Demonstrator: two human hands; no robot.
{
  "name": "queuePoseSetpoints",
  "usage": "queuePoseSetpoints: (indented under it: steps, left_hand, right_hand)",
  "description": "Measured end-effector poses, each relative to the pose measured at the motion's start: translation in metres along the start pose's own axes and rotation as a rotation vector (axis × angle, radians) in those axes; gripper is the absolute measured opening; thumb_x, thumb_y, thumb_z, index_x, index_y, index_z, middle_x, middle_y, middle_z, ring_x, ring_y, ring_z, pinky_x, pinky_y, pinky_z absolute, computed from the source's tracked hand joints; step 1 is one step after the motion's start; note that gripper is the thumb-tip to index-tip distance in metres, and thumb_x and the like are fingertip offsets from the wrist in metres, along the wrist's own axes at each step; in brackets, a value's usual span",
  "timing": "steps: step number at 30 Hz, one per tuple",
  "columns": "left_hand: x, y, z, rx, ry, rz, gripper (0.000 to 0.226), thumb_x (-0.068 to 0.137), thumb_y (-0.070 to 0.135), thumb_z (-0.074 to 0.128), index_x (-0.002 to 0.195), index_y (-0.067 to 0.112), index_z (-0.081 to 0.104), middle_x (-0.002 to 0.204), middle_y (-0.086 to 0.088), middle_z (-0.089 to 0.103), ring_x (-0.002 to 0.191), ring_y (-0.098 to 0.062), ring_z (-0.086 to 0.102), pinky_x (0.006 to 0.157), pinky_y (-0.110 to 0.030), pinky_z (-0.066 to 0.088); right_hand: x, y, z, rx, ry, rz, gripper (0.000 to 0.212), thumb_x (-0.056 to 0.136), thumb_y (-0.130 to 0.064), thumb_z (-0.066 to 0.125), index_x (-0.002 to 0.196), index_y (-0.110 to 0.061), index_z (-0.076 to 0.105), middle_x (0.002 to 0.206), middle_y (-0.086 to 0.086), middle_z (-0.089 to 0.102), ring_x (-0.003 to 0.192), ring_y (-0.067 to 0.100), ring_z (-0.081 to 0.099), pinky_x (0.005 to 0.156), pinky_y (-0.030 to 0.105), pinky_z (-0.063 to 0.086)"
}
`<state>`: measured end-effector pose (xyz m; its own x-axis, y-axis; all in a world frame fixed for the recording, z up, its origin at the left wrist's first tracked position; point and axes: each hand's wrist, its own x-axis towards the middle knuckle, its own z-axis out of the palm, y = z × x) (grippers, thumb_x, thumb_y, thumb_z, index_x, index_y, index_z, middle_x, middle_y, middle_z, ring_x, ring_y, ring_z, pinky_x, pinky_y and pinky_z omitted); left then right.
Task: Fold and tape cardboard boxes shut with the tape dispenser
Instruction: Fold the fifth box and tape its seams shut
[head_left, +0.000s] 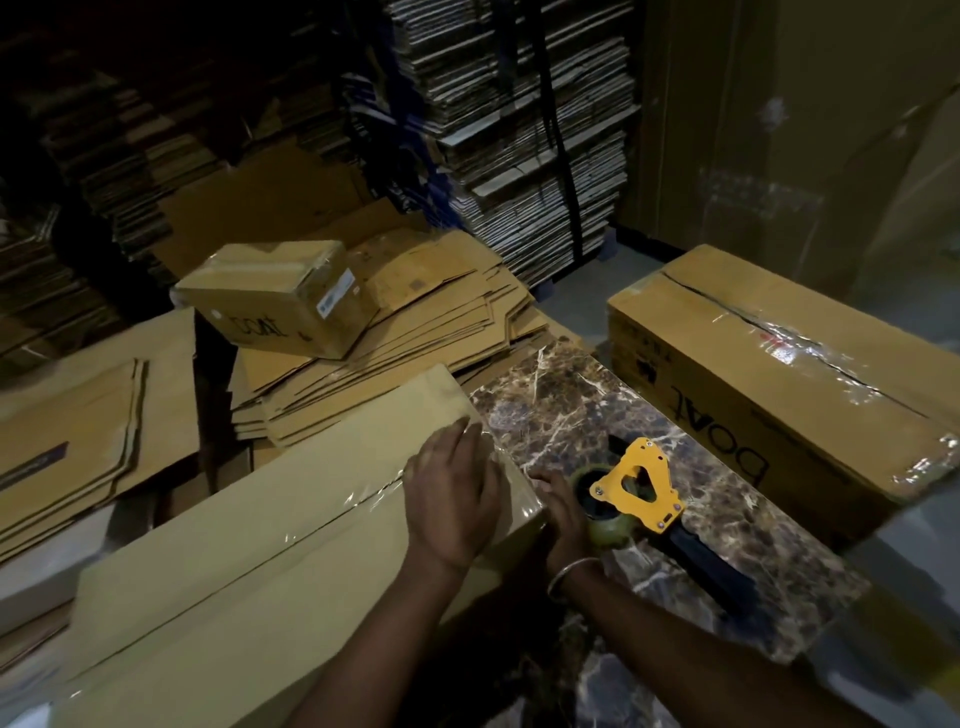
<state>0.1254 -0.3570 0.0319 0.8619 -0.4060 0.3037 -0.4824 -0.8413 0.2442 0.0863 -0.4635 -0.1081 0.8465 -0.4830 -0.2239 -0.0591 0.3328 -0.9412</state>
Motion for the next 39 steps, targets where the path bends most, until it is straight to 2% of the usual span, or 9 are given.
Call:
queuePoseSetpoints:
  steps: [4, 10, 15, 19, 24, 27, 31, 34, 39]
  left_hand:
    - [0.004, -0.004, 0.007, -0.071, -0.192, -0.12, 0.06, 0.105, 0.045, 0.03, 0.159, 0.018, 0.023, 0.166, 0.0, 0.015, 0.154, -0.022, 0.01, 0.122, -0.039, 0.013]
    - [0.007, -0.01, 0.014, 0.011, -0.352, -0.137, 0.067, 0.105, 0.053, 0.018, 0.159, 0.023, -0.006, 0.166, 0.005, -0.014, 0.153, -0.017, -0.014, 0.122, -0.038, 0.0]
    - [0.009, -0.013, 0.01, 0.014, -0.392, -0.127, 0.07, 0.104, 0.055, 0.019, 0.158, 0.022, -0.009, 0.165, 0.004, -0.016, 0.152, -0.016, -0.015, 0.122, -0.037, -0.002]
    - [0.003, -0.028, -0.001, -0.024, -0.482, 0.042, 0.081, 0.098, 0.067, 0.021, 0.157, 0.025, -0.013, 0.162, 0.008, -0.022, 0.149, -0.013, -0.02, 0.119, -0.035, -0.006]
    - [-0.013, -0.048, -0.022, 0.062, -0.476, 0.053, 0.076, 0.093, 0.075, 0.011, 0.155, 0.039, -0.015, 0.161, 0.019, -0.02, 0.15, -0.008, -0.02, 0.124, -0.045, -0.004]
    - [-0.027, -0.055, -0.025, 0.135, -0.421, -0.053, 0.073, 0.093, 0.076, 0.009, 0.154, 0.043, -0.015, 0.158, 0.022, -0.021, 0.148, -0.005, -0.024, 0.121, -0.042, -0.016]
    - [-0.031, -0.062, -0.026, -0.012, -0.454, -0.106, 0.071, 0.091, 0.075, 0.009, 0.152, 0.047, -0.016, 0.157, 0.026, -0.021, 0.147, -0.001, -0.024, 0.123, -0.041, -0.008]
    - [-0.03, -0.064, -0.023, -0.036, -0.453, -0.104, 0.076, 0.086, 0.081, 0.001, 0.151, 0.047, -0.017, 0.156, 0.028, -0.022, 0.146, 0.0, -0.025, 0.12, -0.038, -0.01]
    - [-0.03, -0.066, -0.018, -0.207, -0.32, -0.201, 0.074, 0.089, 0.075, 0.008, 0.156, 0.044, 0.004, 0.157, 0.028, -0.003, 0.146, 0.009, -0.006, 0.121, -0.031, -0.002]
  right_hand:
    - [0.008, 0.005, -0.016, -0.089, -0.017, 0.174, 0.011, 0.103, -0.009, 0.052, 0.099, -0.013, 0.062, 0.1, 0.01, 0.062, 0.107, 0.03, 0.058, 0.081, 0.03, 0.042]
    - [0.015, -0.067, -0.006, 0.027, 0.029, 0.129, 0.038, 0.106, -0.043, 0.041, 0.13, -0.02, 0.058, 0.126, 0.004, 0.061, 0.12, 0.022, 0.056, 0.104, 0.045, 0.04]
    - [0.012, -0.113, 0.027, -0.043, -0.27, 0.148, 0.05, 0.108, -0.043, 0.023, 0.15, -0.021, 0.04, 0.148, 0.0, 0.045, 0.132, 0.014, 0.047, 0.102, 0.031, 0.038]
    - [0.018, -0.111, 0.026, -0.047, -0.457, 0.278, 0.051, 0.109, -0.042, 0.017, 0.151, -0.022, 0.039, 0.138, -0.008, 0.048, 0.124, 0.006, 0.048, 0.088, 0.008, 0.043]
    - [0.013, -0.082, 0.034, -0.148, -0.488, 0.306, 0.044, 0.108, -0.044, 0.016, 0.146, -0.036, 0.037, 0.143, -0.009, 0.043, 0.139, 0.016, 0.039, 0.1, 0.021, 0.037]
    - [0.011, -0.056, 0.033, -0.349, -0.485, 0.244, 0.047, 0.11, -0.033, 0.023, 0.155, -0.02, 0.025, 0.147, -0.009, 0.034, 0.134, 0.009, 0.031, 0.096, 0.009, 0.03]
    - [0.026, -0.047, 0.032, -0.659, -0.445, 0.196, 0.052, 0.109, -0.04, 0.033, 0.156, -0.022, 0.026, 0.156, 0.008, 0.04, 0.141, 0.029, 0.042, 0.097, 0.025, 0.034]
    - [0.038, -0.074, 0.05, -0.587, -0.365, 0.107, 0.051, 0.108, -0.042, 0.035, 0.155, -0.023, 0.033, 0.155, 0.006, 0.042, 0.14, 0.027, 0.043, 0.099, 0.026, 0.034]
    - [0.048, -0.116, 0.1, -0.474, -0.505, -0.002, 0.059, 0.107, -0.03, 0.045, 0.158, -0.013, 0.022, 0.164, 0.007, 0.024, 0.15, 0.021, 0.025, 0.113, 0.026, 0.023]
